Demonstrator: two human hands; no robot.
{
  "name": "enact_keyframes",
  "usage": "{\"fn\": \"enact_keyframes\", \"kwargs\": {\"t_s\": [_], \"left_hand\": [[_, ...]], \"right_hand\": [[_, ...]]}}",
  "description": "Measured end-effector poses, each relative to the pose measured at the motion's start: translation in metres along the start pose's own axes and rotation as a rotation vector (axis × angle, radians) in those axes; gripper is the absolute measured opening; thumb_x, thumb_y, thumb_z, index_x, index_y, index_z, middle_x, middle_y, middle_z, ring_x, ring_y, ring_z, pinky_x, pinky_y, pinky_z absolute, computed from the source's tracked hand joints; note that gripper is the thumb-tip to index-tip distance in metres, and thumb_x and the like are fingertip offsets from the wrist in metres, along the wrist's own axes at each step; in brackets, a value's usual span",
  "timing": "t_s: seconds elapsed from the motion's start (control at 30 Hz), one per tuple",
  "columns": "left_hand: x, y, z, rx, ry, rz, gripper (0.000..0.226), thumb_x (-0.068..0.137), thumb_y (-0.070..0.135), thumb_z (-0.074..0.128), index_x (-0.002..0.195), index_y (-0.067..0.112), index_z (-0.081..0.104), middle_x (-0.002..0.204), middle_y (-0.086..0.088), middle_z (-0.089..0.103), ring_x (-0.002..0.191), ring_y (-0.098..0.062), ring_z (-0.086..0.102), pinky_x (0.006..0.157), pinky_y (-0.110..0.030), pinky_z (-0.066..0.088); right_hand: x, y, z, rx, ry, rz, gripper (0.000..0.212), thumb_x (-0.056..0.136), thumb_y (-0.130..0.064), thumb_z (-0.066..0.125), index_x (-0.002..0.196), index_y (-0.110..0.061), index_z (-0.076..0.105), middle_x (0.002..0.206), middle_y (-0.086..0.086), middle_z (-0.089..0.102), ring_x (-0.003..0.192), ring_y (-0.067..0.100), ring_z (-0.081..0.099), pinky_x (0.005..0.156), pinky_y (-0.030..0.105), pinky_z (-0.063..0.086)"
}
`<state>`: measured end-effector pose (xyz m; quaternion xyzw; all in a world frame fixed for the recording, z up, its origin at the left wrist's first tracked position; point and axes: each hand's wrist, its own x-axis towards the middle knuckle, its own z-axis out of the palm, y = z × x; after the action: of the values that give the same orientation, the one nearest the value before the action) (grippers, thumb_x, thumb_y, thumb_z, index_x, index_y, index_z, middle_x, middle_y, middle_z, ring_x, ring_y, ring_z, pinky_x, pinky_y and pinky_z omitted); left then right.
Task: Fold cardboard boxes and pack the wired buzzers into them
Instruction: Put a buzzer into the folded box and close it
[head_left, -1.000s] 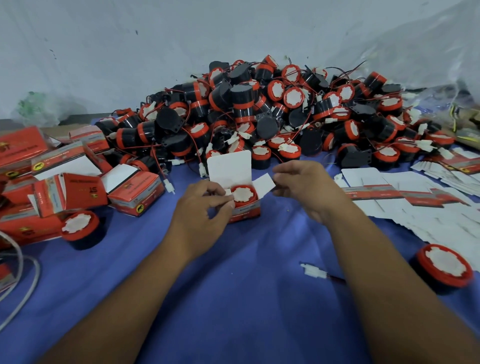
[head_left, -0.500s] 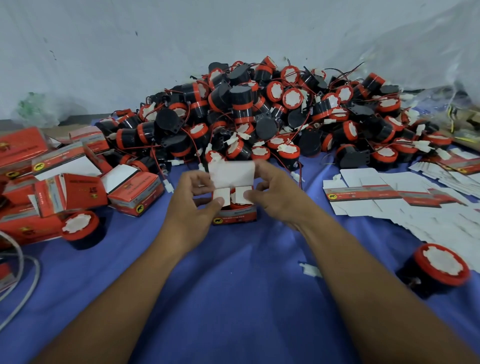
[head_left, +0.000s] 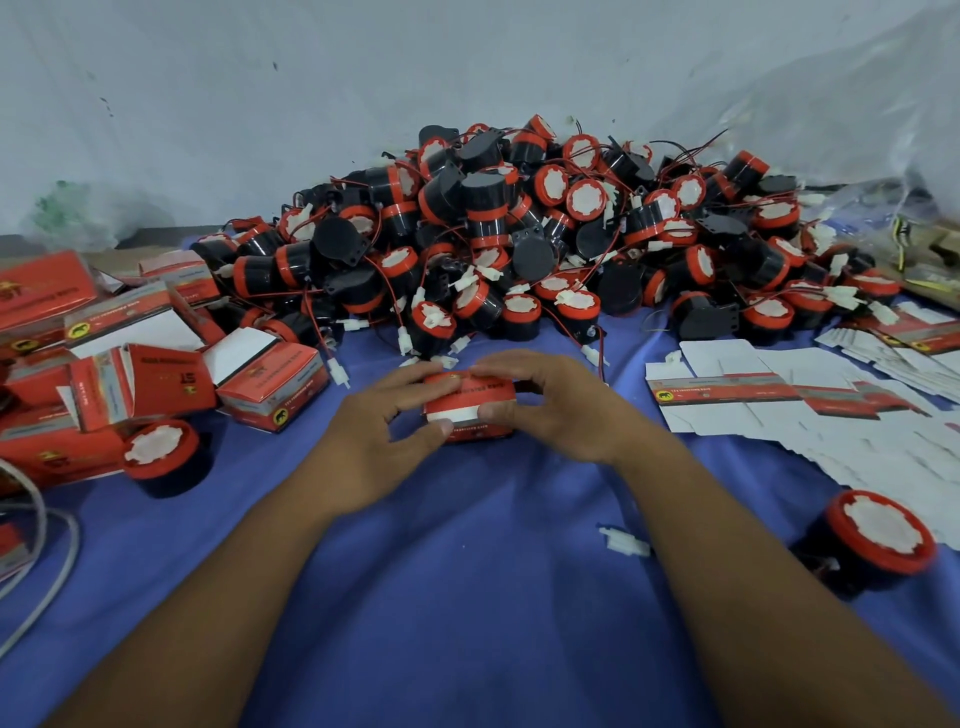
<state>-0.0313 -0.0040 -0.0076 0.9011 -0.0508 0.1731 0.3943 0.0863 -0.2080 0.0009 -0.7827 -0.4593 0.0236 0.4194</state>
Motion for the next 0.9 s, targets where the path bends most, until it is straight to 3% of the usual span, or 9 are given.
{"fn": "enact_keyframes", "kwargs": {"t_s": [0.1, 0.2, 0.33, 0.47, 0.63, 0.73, 0.8, 0.9], "left_hand": [[0.001, -0.001, -0.001, -0.069, 0.037, -0.04, 0.039, 0.087, 0.034, 0.066, 0.125, 0.045, 0.059, 0.139, 0.018, 0.055, 0.134, 0.007, 0.04, 0.112, -0.02, 0.036], [0.003, 0.0, 0.0, -0.058, 0.085, -0.034, 0.034, 0.091, 0.019, 0.069, 0.123, 0.03, 0.068, 0.134, 0.012, 0.061, 0.132, 0.0, 0.048, 0.112, -0.03, 0.041], [0.003, 0.002, 0.001, -0.009, 0.091, -0.012, 0.033, 0.093, 0.011, 0.066, 0.125, 0.02, 0.068, 0.136, 0.007, 0.06, 0.132, -0.004, 0.048, 0.11, -0.022, 0.04], [0.002, 0.004, 0.001, 0.073, 0.074, 0.013, 0.036, 0.095, 0.005, 0.062, 0.129, 0.015, 0.063, 0.14, 0.009, 0.053, 0.135, -0.007, 0.044, 0.11, -0.016, 0.036], [0.0, 0.002, 0.001, 0.148, 0.071, 0.031, 0.041, 0.093, 0.006, 0.065, 0.133, 0.013, 0.059, 0.146, 0.006, 0.046, 0.136, -0.01, 0.043, 0.106, -0.004, 0.031], [-0.001, 0.001, 0.004, 0.172, 0.06, 0.009, 0.051, 0.09, 0.014, 0.07, 0.139, 0.016, 0.054, 0.148, 0.013, 0.041, 0.139, -0.007, 0.038, 0.11, -0.006, 0.027], [-0.001, 0.001, 0.005, 0.139, 0.061, -0.003, 0.051, 0.09, 0.012, 0.07, 0.139, 0.015, 0.054, 0.148, 0.013, 0.04, 0.139, -0.006, 0.036, 0.108, -0.003, 0.025], [-0.001, -0.001, 0.005, 0.1, 0.112, -0.012, 0.045, 0.089, 0.009, 0.07, 0.133, 0.011, 0.06, 0.143, 0.011, 0.047, 0.135, -0.005, 0.041, 0.105, -0.003, 0.029]], "right_hand": [[0.002, 0.001, 0.0, 0.047, 0.043, 0.037, 0.031, 0.09, -0.027, 0.073, 0.121, -0.021, 0.071, 0.113, -0.017, 0.07, 0.109, 0.003, 0.063, 0.097, 0.033, 0.052], [0.001, -0.003, 0.001, 0.083, 0.07, -0.005, 0.023, 0.09, -0.023, 0.073, 0.113, -0.019, 0.076, 0.102, -0.026, 0.071, 0.104, 0.004, 0.066, 0.092, 0.033, 0.053], [0.0, -0.006, 0.001, 0.074, 0.048, -0.013, 0.025, 0.094, -0.023, 0.069, 0.117, -0.015, 0.074, 0.112, -0.011, 0.072, 0.105, 0.004, 0.064, 0.092, 0.032, 0.052], [-0.002, -0.012, 0.004, -0.114, 0.058, -0.136, 0.027, 0.099, -0.02, 0.062, 0.124, -0.013, 0.071, 0.12, -0.001, 0.069, 0.108, 0.01, 0.061, 0.092, 0.03, 0.05], [0.0, -0.019, 0.017, -0.295, 0.034, -0.199, 0.033, 0.098, -0.01, 0.059, 0.131, -0.005, 0.064, 0.138, 0.016, 0.059, 0.123, 0.034, 0.058, 0.102, 0.046, 0.045], [-0.001, -0.018, 0.02, -0.266, -0.032, -0.137, 0.04, 0.102, -0.019, 0.055, 0.141, -0.011, 0.055, 0.158, 0.014, 0.036, 0.141, 0.03, 0.042, 0.114, 0.043, 0.035], [-0.003, -0.016, 0.023, -0.223, -0.044, -0.096, 0.042, 0.101, -0.017, 0.057, 0.143, -0.013, 0.053, 0.163, 0.011, 0.026, 0.144, 0.026, 0.038, 0.115, 0.036, 0.036], [-0.005, -0.013, 0.027, 0.053, 0.07, -0.016, 0.036, 0.097, -0.006, 0.061, 0.133, -0.013, 0.063, 0.16, 0.006, 0.031, 0.144, 0.015, 0.038, 0.114, 0.028, 0.038]]}}
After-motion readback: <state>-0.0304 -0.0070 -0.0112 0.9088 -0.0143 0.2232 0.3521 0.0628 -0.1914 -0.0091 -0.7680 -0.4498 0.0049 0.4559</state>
